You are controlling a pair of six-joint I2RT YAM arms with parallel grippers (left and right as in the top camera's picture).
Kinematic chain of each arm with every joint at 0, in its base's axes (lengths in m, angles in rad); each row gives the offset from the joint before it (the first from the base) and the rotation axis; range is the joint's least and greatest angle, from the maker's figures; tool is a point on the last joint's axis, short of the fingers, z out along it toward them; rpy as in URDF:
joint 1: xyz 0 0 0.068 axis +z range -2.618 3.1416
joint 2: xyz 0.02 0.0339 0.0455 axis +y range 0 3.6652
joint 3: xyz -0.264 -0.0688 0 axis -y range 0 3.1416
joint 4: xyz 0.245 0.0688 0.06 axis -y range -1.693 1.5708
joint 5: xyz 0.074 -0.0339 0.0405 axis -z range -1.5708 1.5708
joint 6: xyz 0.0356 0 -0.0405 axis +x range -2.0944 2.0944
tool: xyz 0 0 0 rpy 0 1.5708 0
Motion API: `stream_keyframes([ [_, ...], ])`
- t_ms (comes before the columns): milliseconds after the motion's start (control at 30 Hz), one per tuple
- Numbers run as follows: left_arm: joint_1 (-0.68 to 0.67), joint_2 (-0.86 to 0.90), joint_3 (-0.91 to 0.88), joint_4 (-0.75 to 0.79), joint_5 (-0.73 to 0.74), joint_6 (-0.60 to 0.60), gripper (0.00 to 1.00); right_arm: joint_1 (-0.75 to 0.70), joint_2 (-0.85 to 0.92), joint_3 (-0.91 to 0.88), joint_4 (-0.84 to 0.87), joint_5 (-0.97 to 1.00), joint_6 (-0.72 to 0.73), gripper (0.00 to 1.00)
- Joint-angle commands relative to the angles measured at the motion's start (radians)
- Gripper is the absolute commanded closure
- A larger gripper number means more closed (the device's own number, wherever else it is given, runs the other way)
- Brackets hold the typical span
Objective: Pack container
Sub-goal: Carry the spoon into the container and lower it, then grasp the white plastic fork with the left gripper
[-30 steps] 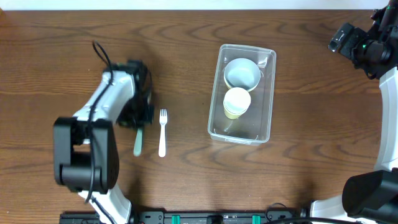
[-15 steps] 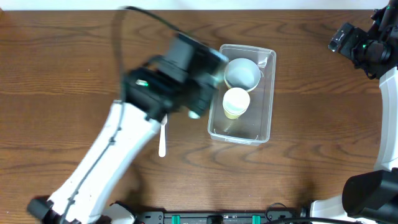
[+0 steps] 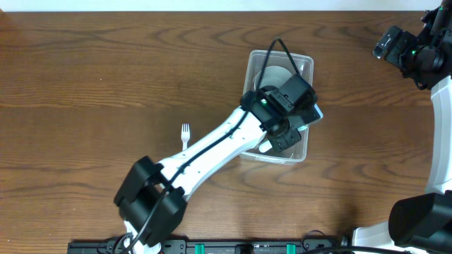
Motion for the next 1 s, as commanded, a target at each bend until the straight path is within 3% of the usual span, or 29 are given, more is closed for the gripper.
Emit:
stream_keyframes([
  [0, -0.007, 0.023, -0.002, 0.006, 0.002, 0.082, 0.94, -0.009, -0.001, 0.000, 0.000, 0.003, -0.005, 0.01],
  [133, -0.008, 0.010, 0.012, -0.015, 0.003, 0.087, 0.92, -0.009, -0.001, 0.000, 0.000, 0.003, -0.005, 0.01],
  [200, -0.011, -0.009, 0.035, -0.043, 0.003, 0.064, 0.74, -0.009, -0.001, 0.000, 0.000, 0.003, -0.005, 0.01],
  [267, -0.014, -0.040, 0.063, -0.071, 0.003, 0.057, 0.67, -0.009, -0.001, 0.000, 0.000, 0.003, -0.005, 0.01],
  [300, -0.014, -0.063, 0.080, -0.092, 0.003, 0.039, 0.54, -0.009, -0.001, 0.000, 0.000, 0.003, -0.005, 0.01],
  [333, -0.014, -0.085, 0.096, -0.114, 0.003, 0.020, 0.16, -0.009, -0.001, 0.000, 0.000, 0.003, -0.005, 0.01],
  [367, -0.013, -0.108, 0.111, -0.139, 0.002, 0.006, 0.02, -0.009, -0.001, 0.000, 0.000, 0.003, -0.005, 0.01],
  [467, -0.007, -0.193, 0.126, -0.221, -0.058, -0.013, 0.02, -0.009, -0.001, 0.000, 0.000, 0.003, -0.005, 0.01],
  [600, 0.047, -0.269, 0.126, -0.377, -0.321, -0.148, 0.02, -0.009, -0.001, 0.000, 0.000, 0.003, -0.005, 0.01],
  [667, 0.106, -0.274, 0.125, -0.456, -0.385, -0.215, 0.02, -0.009, -0.001, 0.000, 0.000, 0.003, -0.005, 0.01],
  [800, 0.310, -0.268, 0.031, -0.476, -0.321, -0.361, 0.02, -0.009, -0.001, 0.000, 0.000, 0.003, -0.005, 0.01],
  [967, 0.500, -0.238, -0.204, -0.274, -0.096, -0.417, 0.02, -0.009, -0.001, 0.000, 0.000, 0.003, -0.005, 0.01],
])
